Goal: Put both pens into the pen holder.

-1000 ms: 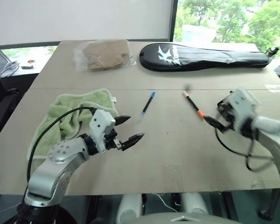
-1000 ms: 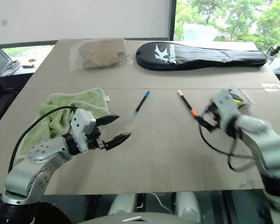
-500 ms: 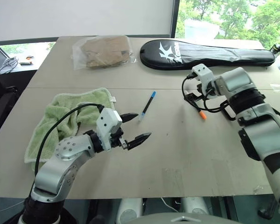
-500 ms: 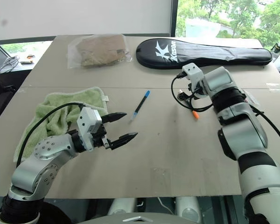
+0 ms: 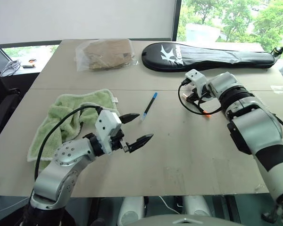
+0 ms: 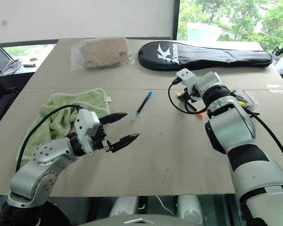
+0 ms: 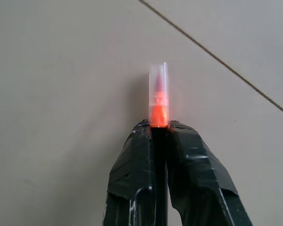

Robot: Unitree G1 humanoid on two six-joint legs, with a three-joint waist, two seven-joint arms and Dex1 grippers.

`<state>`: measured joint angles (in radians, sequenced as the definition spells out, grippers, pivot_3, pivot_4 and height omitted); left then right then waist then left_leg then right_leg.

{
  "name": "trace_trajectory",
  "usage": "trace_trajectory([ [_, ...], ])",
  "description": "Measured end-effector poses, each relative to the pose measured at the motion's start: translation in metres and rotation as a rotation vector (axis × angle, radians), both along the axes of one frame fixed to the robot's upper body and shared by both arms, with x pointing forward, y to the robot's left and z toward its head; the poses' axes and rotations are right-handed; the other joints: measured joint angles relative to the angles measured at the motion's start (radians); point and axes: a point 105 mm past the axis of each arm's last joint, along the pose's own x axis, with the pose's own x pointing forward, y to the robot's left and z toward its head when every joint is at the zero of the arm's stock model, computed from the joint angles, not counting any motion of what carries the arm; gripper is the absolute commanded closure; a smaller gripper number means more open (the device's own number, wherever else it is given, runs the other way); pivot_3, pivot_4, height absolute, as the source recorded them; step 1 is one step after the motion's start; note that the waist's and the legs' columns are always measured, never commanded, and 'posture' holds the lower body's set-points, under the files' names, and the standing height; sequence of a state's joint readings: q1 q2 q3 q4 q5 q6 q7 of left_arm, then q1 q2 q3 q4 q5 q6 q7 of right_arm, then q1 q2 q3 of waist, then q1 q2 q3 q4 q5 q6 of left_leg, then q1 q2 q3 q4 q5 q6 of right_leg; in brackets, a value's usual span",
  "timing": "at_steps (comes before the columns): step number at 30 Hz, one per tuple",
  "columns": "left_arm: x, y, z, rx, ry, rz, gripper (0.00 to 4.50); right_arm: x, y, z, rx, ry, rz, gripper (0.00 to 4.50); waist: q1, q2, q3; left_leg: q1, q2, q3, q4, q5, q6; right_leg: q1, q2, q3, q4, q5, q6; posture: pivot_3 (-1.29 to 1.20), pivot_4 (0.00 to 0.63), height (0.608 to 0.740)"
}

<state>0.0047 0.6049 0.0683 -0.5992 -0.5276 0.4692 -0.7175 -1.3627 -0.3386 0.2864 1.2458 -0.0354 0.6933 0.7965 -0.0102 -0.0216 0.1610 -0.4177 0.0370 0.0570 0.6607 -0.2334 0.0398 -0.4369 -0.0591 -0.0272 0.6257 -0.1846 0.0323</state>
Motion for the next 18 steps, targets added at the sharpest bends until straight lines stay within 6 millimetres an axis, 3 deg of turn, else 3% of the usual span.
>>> trace_trajectory([
  [3,0.004,-0.001,0.004,-0.021,-0.023,0.021,0.0,0.008,-0.017,0.048,0.174,-0.166,-0.018,4.47,-0.001,0.001,0.001,-0.004,0.0,0.0,-0.001,0.0,0.0,-0.004,0.0,0.002,-0.001,0.002,0.004,0.0,0.15,0.74],
  [5,0.008,-0.005,0.011,-0.058,-0.05,0.036,0.0,-0.002,-0.027,0.096,0.422,-0.355,-0.019,4.47,0.006,0.001,0.001,-0.006,0.0,0.0,-0.002,0.0,0.0,-0.004,0.0,-0.001,-0.001,0.002,0.005,0.0,0.15,0.74],
  [7,0.011,-0.012,0.016,-0.105,-0.066,0.03,0.0,-0.017,-0.042,0.12,0.491,-0.509,-0.056,4.47,0.012,0.0,0.0,-0.006,0.001,0.0,-0.004,0.0,0.0,-0.005,0.001,-0.003,-0.002,0.002,0.005,0.0,0.15,0.74],
  [9,0.012,-0.022,0.021,-0.144,-0.073,-0.007,0.0,-0.04,-0.062,0.124,0.472,-0.664,-0.108,4.47,0.022,0.0,0.0,-0.006,0.001,0.0,-0.006,0.0,0.0,-0.006,0.002,-0.003,-0.001,0.001,0.005,0.0,0.15,0.74],
  [13,0.016,-0.026,0.026,-0.143,-0.089,-0.036,0.0,-0.062,-0.076,0.127,0.502,-0.748,-0.2,4.47,0.013,0.002,0.001,-0.004,0.001,0.003,-0.005,0.0,0.0,-0.007,0.003,0.002,0.0,0.002,0.005,0.0,0.15,0.74],
  [15,0.018,-0.032,0.028,-0.143,-0.086,-0.087,0.0,-0.08,-0.087,0.134,0.393,-0.876,-0.196,4.47,0.017,0.001,0.0,-0.002,0.001,0.002,-0.004,0.0,0.0,-0.004,0.004,0.001,0.0,0.001,0.006,0.0,0.15,0.74],
  [18,0.023,-0.033,0.026,-0.136,-0.074,-0.128,0.0,-0.089,-0.096,0.129,0.299,-0.965,-0.202,4.47,0.015,0.001,0.0,0.003,0.001,0.004,-0.003,0.0,0.0,-0.001,0.004,0.003,-0.001,-0.003,0.005,0.0,0.15,0.74],
])
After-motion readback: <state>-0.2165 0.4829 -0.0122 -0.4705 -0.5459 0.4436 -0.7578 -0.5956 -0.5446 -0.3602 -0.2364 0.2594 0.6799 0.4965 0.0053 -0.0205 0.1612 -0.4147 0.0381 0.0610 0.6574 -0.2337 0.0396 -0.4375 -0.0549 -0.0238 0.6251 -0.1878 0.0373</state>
